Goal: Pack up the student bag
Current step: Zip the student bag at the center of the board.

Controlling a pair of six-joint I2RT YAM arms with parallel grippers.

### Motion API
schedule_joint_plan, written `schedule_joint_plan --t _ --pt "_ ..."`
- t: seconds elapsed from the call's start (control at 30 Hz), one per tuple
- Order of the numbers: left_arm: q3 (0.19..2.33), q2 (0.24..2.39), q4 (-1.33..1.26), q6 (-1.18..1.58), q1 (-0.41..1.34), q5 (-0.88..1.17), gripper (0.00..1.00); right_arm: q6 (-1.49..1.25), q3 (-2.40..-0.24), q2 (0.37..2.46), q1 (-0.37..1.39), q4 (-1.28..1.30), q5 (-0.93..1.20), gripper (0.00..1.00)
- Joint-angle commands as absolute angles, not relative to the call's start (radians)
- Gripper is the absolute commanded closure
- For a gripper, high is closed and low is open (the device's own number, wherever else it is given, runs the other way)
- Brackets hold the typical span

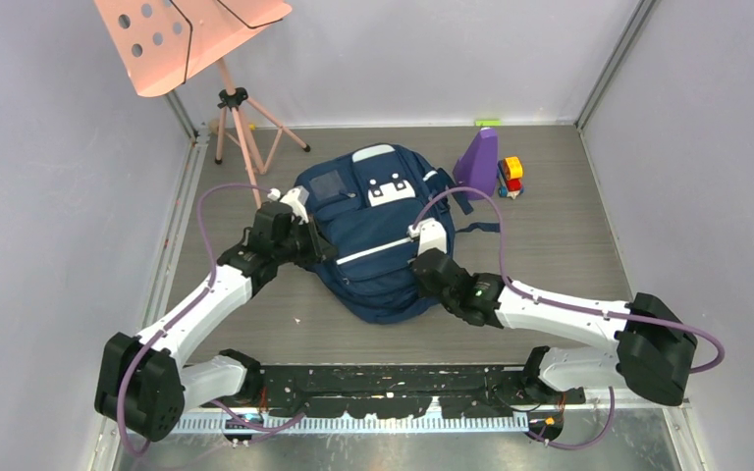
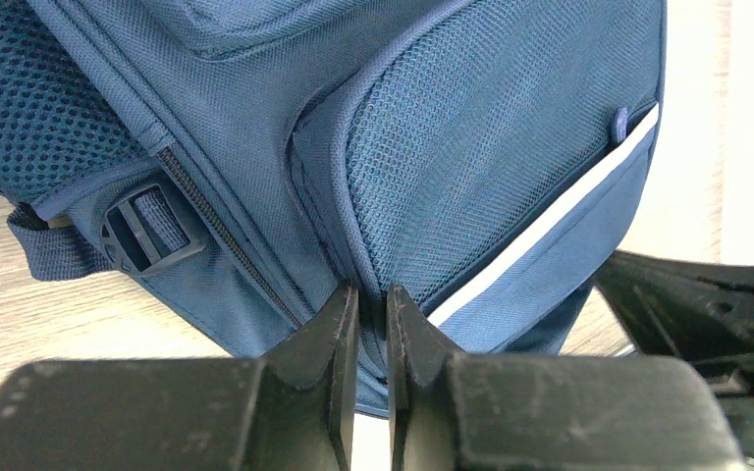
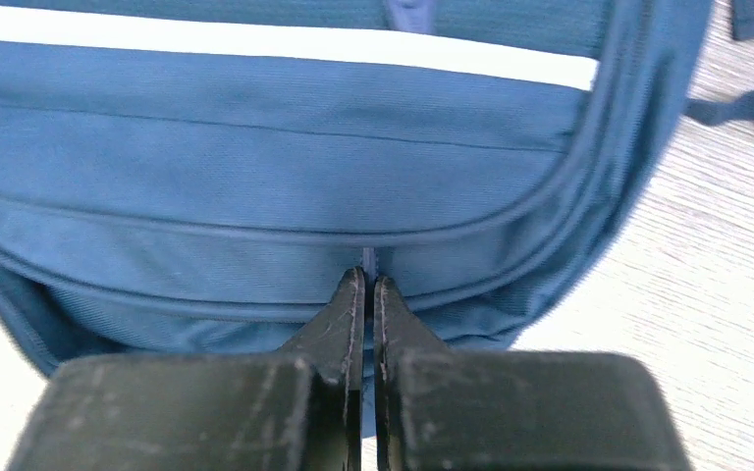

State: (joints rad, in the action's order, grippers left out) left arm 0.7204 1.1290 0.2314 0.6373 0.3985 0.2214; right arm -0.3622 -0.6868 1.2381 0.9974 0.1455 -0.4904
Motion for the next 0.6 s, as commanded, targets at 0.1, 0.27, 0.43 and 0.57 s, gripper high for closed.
schedule_joint_plan --t 0.1,0.27,0.43,0.57 --pt "0.779 1.078 0.339 0.523 0.367 0.156 1.0 -0.366 -0.652 1.183 0.903 0.187 -0.597 0.99" --pt "0.762 1.046 0.282 0.517 0.373 0.265 0.78 -0.369 -0.646 1.152 0.9 0.162 -0.522 1.0" --pt "0.773 0.962 0.27 0.394 0.456 0.196 0.43 -0.377 -0.641 1.13 0.901 0.153 -0.484 0.99" --pt "0.797 0.938 0.24 0.234 0.632 0.059 0.35 -0.378 -0.636 1.116 0.901 0.151 -0.461 0.99"
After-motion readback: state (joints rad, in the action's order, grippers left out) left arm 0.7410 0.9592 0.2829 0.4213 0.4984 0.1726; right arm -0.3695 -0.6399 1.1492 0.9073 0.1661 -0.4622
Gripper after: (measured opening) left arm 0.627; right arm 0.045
